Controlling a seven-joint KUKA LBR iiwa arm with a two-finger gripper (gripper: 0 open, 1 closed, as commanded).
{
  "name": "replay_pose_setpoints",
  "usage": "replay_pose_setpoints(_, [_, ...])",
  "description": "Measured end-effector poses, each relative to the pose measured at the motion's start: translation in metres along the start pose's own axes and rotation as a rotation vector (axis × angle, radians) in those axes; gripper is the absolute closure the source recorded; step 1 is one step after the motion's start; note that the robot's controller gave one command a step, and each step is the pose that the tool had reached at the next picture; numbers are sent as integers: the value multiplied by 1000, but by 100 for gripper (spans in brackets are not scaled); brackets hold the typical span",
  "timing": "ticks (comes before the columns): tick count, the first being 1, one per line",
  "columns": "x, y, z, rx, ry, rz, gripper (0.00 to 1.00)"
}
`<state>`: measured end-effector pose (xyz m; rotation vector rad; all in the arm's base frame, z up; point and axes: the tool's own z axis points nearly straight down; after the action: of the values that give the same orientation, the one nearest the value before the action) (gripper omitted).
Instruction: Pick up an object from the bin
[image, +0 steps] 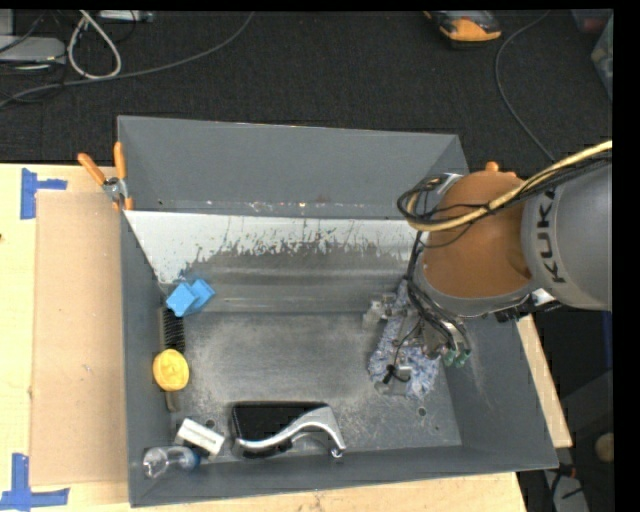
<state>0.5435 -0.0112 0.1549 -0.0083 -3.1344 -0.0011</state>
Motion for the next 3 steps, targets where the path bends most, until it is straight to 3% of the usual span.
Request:
replay_pose_setpoints(1, [-2,0,-2,0,-6,-1,0])
replay_pose_setpoints(2, [-25,-54,41,0,-9,-170,0])
replay_pose_setpoints(3, [-38,-74,30,-1,-8,-363,0])
